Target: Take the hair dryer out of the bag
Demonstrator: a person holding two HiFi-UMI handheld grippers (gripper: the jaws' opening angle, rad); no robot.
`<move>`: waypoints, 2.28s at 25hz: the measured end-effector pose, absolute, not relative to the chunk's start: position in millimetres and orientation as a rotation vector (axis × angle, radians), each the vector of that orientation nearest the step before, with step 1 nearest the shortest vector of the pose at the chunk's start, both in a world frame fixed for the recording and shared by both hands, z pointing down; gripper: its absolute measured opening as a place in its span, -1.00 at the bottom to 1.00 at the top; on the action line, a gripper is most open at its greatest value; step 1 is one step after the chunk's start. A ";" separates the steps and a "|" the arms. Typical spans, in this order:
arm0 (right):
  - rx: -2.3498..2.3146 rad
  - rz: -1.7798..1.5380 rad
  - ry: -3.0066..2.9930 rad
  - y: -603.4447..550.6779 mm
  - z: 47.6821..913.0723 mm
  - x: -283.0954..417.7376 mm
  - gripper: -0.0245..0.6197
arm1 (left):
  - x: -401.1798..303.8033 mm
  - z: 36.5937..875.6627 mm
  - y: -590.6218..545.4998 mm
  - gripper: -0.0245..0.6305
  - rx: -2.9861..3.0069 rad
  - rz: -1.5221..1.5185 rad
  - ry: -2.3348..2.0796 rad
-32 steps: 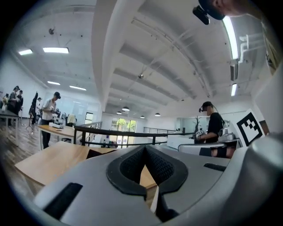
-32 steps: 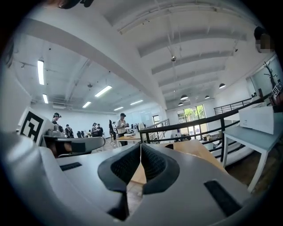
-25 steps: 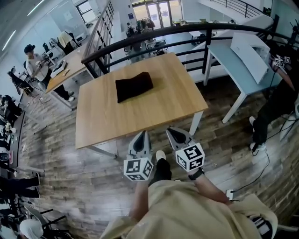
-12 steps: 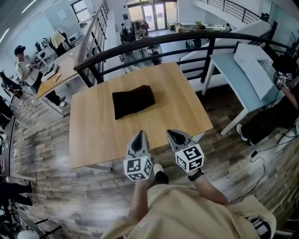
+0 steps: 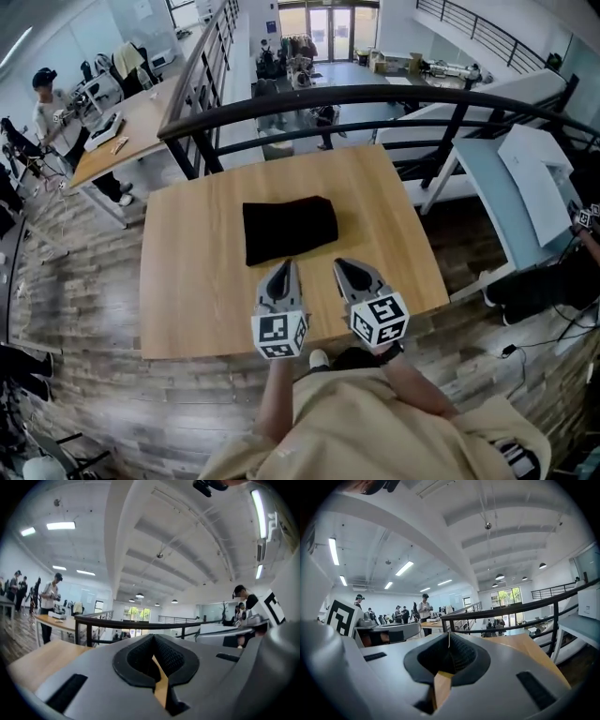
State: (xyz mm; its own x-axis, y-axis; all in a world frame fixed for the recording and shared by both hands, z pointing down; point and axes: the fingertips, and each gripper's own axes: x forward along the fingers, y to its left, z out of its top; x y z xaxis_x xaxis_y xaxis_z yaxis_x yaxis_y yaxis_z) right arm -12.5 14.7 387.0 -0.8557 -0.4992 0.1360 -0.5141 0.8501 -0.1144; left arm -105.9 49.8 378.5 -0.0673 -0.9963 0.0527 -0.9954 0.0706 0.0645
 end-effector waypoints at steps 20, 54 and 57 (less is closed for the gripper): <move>0.728 0.449 -2.807 -157.8 493.2 -89.5 -0.88 | -190.5 527.4 -136.0 -0.85 1.984 0.667 -2.030; 0.732 0.471 -2.656 -249.6 586.2 -63.8 -0.88 | -241.6 631.6 -188.2 -0.85 1.957 0.609 -1.575; 0.534 0.289 -2.641 -260.7 596.5 -79.8 -0.88 | -250.7 626.1 -182.5 -0.85 1.962 0.578 -1.567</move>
State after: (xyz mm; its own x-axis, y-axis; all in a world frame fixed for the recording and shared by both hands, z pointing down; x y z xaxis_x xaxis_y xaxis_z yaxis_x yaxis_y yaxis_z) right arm -79.8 -260.7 596.5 -0.8339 -0.3221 0.4483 -0.4114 0.9040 -0.1159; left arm -250.7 -182.5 626.1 0.2246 -0.7343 0.6406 -0.9744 -0.1625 0.1554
